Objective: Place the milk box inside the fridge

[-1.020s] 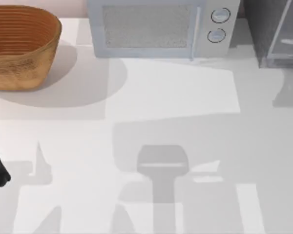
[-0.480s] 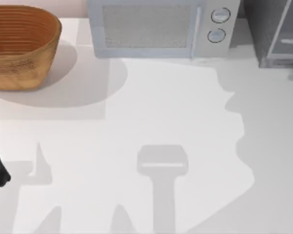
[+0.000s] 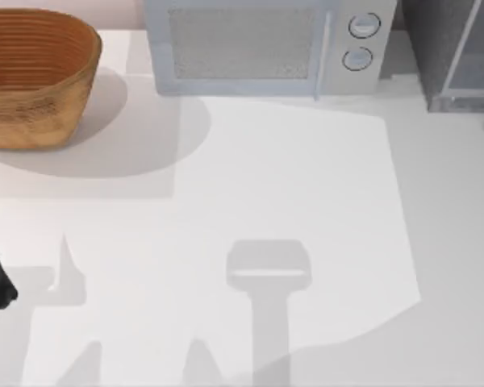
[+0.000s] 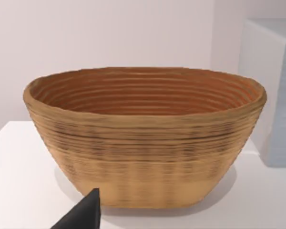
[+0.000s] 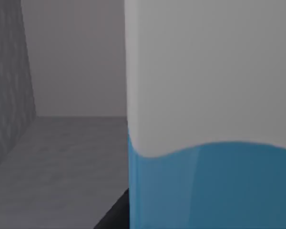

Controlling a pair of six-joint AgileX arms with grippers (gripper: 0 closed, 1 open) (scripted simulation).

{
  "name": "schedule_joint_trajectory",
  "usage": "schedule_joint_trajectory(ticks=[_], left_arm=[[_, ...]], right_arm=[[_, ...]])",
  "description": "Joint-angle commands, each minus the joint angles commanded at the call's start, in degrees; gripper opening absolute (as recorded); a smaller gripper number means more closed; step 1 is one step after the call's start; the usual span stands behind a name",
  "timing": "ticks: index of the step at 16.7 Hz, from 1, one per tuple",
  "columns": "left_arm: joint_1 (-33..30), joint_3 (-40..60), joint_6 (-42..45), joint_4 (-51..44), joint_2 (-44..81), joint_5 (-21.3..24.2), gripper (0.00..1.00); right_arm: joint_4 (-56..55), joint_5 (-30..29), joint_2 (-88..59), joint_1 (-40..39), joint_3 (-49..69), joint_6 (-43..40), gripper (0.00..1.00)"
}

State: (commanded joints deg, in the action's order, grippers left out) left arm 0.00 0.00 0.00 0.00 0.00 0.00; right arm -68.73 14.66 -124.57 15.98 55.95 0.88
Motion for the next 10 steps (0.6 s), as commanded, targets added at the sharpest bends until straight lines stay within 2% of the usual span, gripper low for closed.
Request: schedule_joint_trajectory(ticks=[5, 10], left_arm=[[0.0, 0.0, 0.0, 0.0, 0.0, 0.0, 1.00], [0.0, 0.0, 0.0, 0.0, 0.0, 0.0, 1.00]], right_arm=[[2.5, -0.5, -1.6, -0.7, 3.9, 0.1, 0.00], [10.6, -1.8, -8.0, -2.0, 20.8, 0.0, 0.00]])
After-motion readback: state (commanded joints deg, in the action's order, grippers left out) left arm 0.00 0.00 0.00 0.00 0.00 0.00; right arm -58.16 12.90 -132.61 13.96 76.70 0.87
